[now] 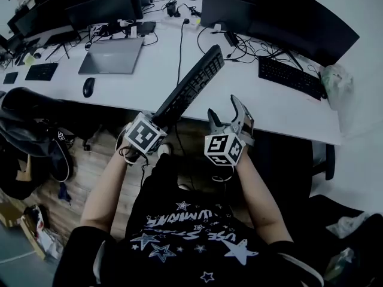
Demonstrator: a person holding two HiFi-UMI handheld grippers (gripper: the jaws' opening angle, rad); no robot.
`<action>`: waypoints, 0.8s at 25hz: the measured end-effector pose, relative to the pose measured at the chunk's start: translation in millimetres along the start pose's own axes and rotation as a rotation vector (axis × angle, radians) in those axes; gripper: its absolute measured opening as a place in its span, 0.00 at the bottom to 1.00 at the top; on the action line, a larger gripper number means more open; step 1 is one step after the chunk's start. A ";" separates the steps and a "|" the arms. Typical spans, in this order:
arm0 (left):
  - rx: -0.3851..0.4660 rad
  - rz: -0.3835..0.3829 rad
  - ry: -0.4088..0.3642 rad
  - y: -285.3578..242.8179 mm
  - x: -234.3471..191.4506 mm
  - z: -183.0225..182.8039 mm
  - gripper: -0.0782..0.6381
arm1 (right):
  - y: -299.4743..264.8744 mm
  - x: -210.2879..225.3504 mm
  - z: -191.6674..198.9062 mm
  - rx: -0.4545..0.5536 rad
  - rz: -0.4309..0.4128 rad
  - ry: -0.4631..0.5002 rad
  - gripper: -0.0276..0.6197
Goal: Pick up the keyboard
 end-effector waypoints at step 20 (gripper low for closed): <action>0.248 0.090 0.401 48.7 105.0 139.6 0.23 | 69.3 -44.0 4.4 0.047 -0.049 -0.202 0.05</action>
Point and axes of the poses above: the fingertips, and each gripper's own axes: y backward along the fingers, x to its right, z out of its underside, the point moved 9 cm from there along y, backward along the fingers, and after that the axes turned 7 degrees about -x, right-handed, at the moved point
